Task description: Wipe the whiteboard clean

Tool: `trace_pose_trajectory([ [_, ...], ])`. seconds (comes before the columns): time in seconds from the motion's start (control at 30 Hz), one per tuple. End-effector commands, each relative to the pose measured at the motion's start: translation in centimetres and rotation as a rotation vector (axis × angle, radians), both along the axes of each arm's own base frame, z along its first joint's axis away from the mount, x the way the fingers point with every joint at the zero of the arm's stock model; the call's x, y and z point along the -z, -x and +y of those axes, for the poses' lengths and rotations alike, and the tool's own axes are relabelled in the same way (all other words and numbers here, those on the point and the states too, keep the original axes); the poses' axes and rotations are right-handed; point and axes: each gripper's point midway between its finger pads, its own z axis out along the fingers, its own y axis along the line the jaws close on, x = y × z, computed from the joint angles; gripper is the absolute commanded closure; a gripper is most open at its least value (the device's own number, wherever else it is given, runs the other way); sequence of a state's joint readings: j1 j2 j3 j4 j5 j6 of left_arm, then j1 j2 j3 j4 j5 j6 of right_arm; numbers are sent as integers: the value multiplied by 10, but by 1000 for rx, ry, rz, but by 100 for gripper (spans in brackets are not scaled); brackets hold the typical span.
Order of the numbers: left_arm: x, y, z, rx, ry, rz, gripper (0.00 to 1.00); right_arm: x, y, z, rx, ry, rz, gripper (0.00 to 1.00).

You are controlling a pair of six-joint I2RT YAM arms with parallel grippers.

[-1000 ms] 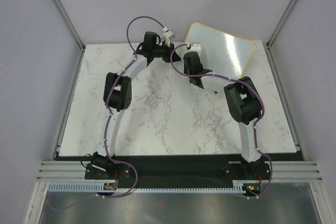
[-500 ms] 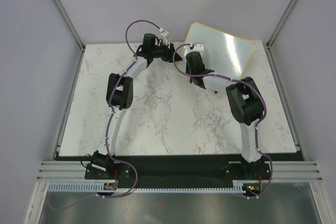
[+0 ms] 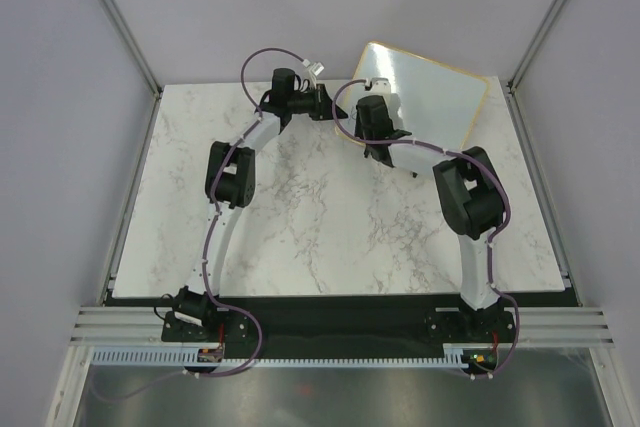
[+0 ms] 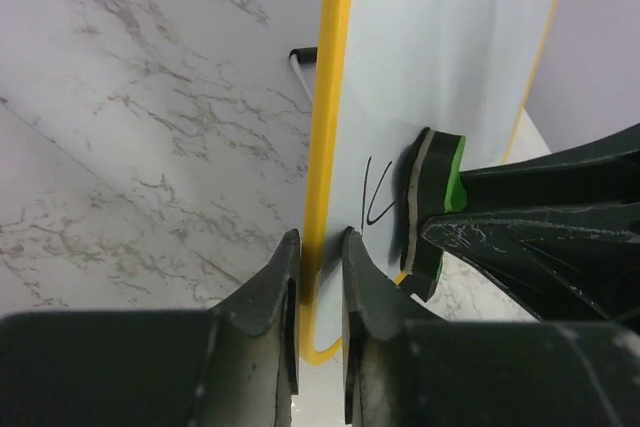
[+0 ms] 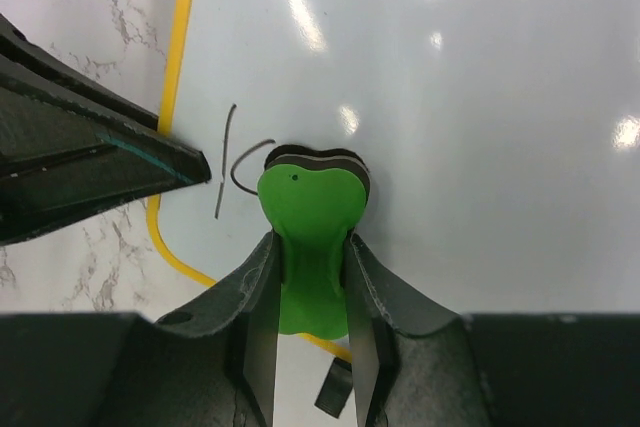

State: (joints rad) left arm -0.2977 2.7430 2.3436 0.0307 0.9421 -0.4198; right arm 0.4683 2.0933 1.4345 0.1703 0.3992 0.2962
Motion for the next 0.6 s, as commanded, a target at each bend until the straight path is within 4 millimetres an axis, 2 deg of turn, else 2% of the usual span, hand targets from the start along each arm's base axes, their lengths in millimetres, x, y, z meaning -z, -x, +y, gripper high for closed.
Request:
trace_pose_trajectory([
  [0.0, -17, 9, -5, 43, 44, 14, 87, -17, -18, -10, 47, -14, -43, 100],
  [0.13, -16, 9, -4, 45, 41, 7, 98, -13, -27, -5, 51, -2, -43, 100],
  [0.2, -17, 8, -3, 43, 40, 2, 98, -16, -31, -3, 62, 8, -55, 100],
  [0.27, -18, 8, -3, 44, 39, -5, 98, -9, -32, 0, 61, 18, -40, 100],
  [0.3, -17, 9, -4, 46, 38, -5, 98, -11, -35, 3, 57, 11, -44, 100],
  [0.33, -20, 8, -3, 45, 38, -15, 98, -3, -34, 6, 51, 12, -30, 100],
  [0.5, -23, 7, -3, 46, 35, -29, 98, 12, -28, 35, -12, -2, 1, 100],
  [0.57, -21, 8, -2, 49, 32, -29, 98, 13, -27, 34, -4, -7, 1, 100],
])
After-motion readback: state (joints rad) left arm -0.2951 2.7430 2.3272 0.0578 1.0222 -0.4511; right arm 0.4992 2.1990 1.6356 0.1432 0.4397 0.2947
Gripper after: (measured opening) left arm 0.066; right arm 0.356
